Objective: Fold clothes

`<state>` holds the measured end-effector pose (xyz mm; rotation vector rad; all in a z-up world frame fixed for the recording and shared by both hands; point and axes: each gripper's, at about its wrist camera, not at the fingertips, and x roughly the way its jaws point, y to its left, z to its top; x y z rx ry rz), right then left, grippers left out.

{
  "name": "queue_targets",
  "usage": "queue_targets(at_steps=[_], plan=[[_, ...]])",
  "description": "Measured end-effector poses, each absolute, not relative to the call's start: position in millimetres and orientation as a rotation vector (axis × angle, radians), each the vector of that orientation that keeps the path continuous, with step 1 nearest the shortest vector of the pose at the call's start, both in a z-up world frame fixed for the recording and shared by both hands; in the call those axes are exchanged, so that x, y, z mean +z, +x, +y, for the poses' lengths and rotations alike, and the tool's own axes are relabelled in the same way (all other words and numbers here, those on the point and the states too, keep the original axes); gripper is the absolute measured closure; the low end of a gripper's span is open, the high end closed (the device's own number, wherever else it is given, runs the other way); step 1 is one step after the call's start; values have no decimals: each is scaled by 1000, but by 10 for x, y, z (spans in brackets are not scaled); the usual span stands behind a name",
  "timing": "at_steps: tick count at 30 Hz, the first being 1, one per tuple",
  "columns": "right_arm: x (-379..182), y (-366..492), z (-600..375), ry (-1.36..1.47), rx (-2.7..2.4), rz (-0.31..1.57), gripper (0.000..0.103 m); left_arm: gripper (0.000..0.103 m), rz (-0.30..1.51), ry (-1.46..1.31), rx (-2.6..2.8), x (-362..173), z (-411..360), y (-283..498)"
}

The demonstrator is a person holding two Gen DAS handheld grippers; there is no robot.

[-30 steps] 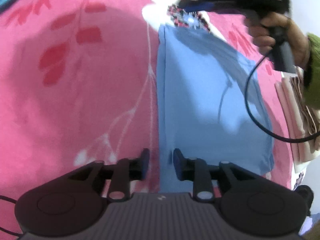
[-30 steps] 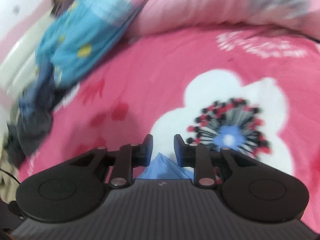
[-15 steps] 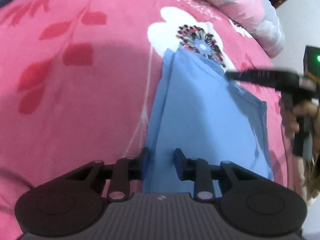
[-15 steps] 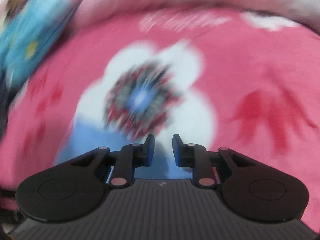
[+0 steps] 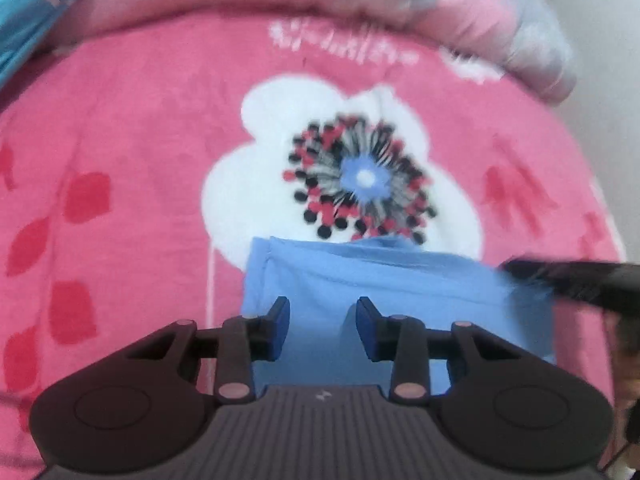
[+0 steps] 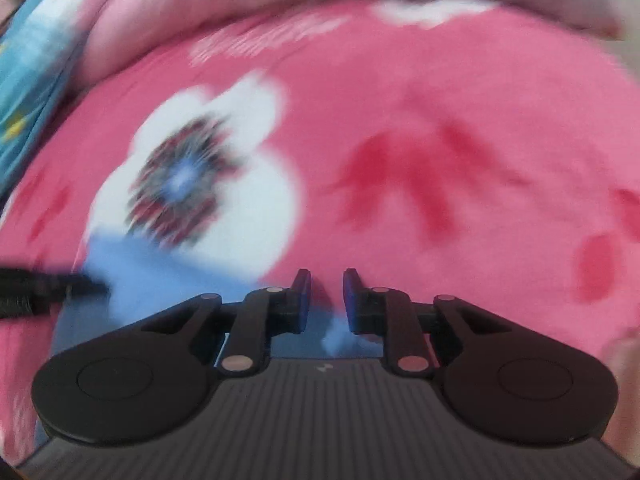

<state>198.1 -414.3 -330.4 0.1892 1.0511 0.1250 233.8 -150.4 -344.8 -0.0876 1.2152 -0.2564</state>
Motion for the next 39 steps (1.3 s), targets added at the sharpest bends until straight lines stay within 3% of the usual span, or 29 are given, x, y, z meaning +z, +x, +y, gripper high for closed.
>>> queue_targets(at_steps=[4,8,15,21,22,30,39], plan=[[-3163,1777,-4094,173,303,1079,86,65,1265,-64,-217,-3486,-1554,2344],[-3462,1797,-4106,64,253,1155,90,65,1288,-54,-195,-3503,-1577,2366],[-3176,1668,-4090,81,239,1018,85,64,1310,-18,-172,-3504,-1642,2379],[-3431,1483,-3943,-87,242,1133,87,64,1321,0,-162,-3508,-1676,2377],[-3446,1492,-4026,-76,183,1138,81,64,1322,4,-162,-3506,-1678,2373],[-3116,1147,-3880,-41,360,1071,81,64,1326,27,-158,-3508,-1708,2365],[-3226,865,-3881,-80,261,1179,80,63,1321,52,-155,-3507,-1723,2327]])
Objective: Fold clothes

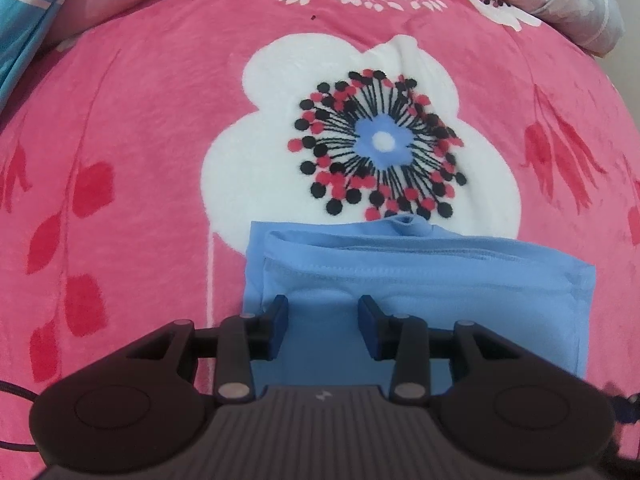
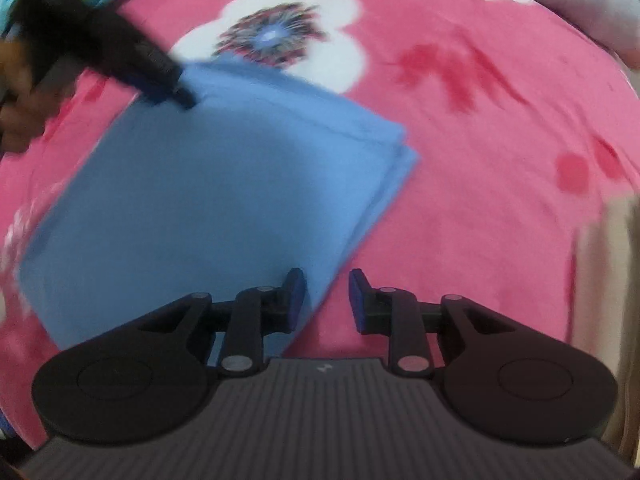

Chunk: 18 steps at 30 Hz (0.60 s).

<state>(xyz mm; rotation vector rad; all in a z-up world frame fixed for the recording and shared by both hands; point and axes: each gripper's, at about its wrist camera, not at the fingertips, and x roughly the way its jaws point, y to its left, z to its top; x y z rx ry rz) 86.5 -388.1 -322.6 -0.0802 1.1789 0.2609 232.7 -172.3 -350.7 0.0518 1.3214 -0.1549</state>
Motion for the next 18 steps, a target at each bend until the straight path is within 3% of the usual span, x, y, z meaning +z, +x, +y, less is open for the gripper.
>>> queue_targets(at_steps=[7,18], plan=[[-2994,654,-3623,-70,396,1111,80,63,1319,67,-147,-3506,-1744,2303],[-3246,496,-3754,-88,297,1243,80,62,1304,84,-159,-3522,-1737,2262]])
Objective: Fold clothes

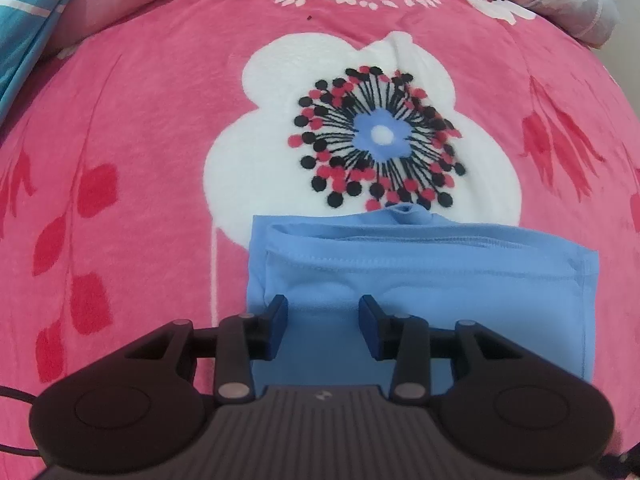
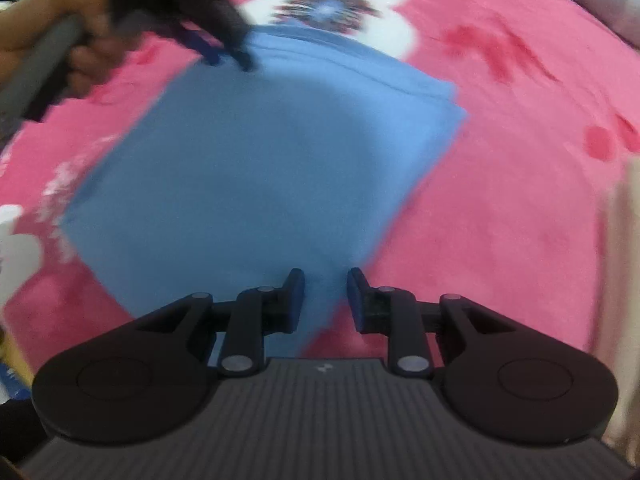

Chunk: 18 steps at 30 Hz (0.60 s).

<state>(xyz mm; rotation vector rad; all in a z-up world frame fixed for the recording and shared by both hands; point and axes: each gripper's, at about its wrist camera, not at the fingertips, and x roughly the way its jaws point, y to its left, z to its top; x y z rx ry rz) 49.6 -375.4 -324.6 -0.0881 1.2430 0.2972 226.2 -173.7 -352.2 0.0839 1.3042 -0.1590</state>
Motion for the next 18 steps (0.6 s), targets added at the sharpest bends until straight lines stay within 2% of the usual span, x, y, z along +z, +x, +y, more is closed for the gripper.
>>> queue_targets(at_steps=[5,9,15,18], plan=[[-2996,453,-3766,-34,303,1166,80,62,1275,82,-144,-3336,-1594,2083],[-2935,374,-3535,9,420,1135,80,60,1264,106,-167,-3166,-1341,1528],[-3177,179,-3346,2,480,1223,80,61,1357,269,-234,-3363,-1219,739],[-3277,41,-3427,-70,472,1279,81,58,1334,290,-239,-3417,-1143,543]])
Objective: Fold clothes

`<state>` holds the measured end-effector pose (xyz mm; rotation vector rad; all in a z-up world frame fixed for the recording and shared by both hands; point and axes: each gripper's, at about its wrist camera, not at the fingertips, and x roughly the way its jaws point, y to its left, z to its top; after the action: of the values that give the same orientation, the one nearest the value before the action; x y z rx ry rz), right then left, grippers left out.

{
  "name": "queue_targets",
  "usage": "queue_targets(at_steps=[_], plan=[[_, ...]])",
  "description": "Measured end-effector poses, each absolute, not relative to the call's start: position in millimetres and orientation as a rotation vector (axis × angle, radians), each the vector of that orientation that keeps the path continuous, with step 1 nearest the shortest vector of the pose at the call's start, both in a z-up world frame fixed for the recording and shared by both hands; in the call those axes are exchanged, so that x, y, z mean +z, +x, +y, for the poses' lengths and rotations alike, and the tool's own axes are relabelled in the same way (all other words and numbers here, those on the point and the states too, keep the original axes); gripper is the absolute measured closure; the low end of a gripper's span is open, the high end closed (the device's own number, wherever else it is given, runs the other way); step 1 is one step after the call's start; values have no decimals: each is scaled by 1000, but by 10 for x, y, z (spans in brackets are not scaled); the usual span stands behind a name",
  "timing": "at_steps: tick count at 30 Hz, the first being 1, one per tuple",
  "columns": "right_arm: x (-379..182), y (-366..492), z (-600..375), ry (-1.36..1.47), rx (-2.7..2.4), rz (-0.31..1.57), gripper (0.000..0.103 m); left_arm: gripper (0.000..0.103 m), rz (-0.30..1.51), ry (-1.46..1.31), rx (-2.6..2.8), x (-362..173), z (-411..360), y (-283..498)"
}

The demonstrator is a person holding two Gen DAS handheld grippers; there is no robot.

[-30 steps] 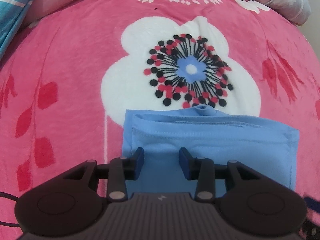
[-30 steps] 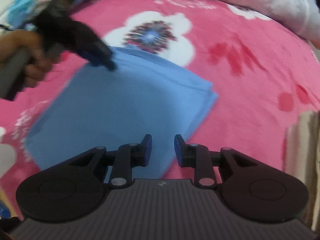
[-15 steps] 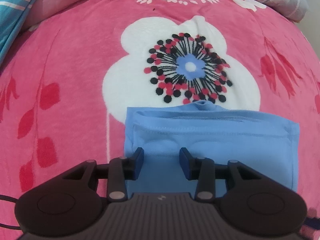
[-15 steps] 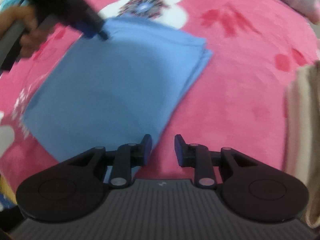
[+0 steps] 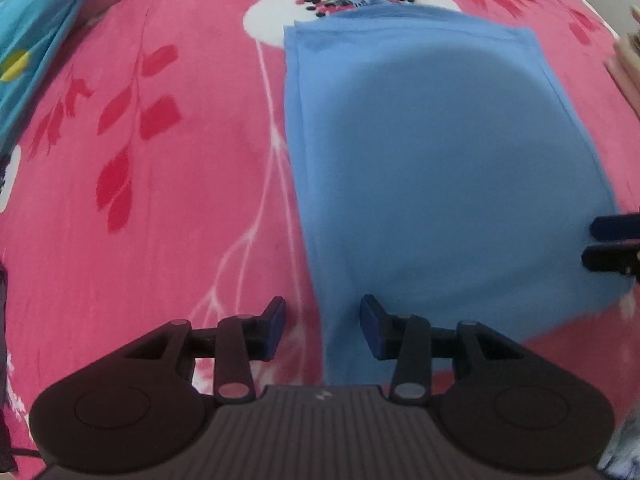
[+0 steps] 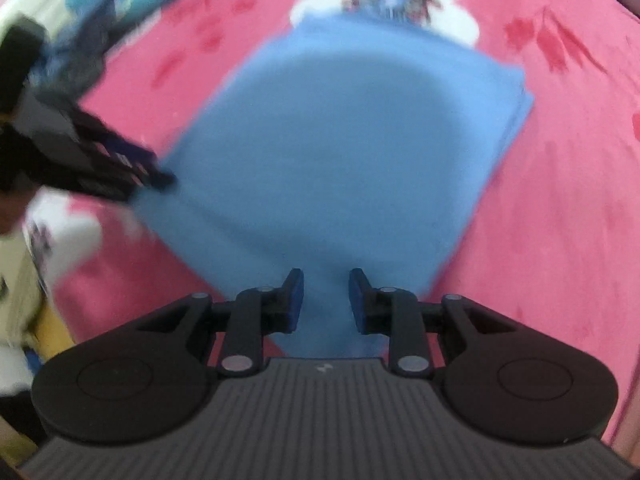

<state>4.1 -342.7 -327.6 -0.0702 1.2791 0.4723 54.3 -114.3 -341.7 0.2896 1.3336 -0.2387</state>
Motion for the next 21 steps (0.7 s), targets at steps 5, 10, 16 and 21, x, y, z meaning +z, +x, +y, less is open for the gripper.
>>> queue_targets(at_steps=[5,10,16,21], plan=[[-3121,0,-3625,-83,405,1302,79,55,1341,235,-211,-3363,-964,488],[-2959,28,-3464,-34,482,1210,79,57,1323,252,-198,-3266,-928,418],[-3283,-85,-3417,7,448,1306,81,57,1370,248,-182,-3394,-804,277],[-3098,-226,-3436,37,336,1302,80,57,1328,214,-244,-3253,-702,254]])
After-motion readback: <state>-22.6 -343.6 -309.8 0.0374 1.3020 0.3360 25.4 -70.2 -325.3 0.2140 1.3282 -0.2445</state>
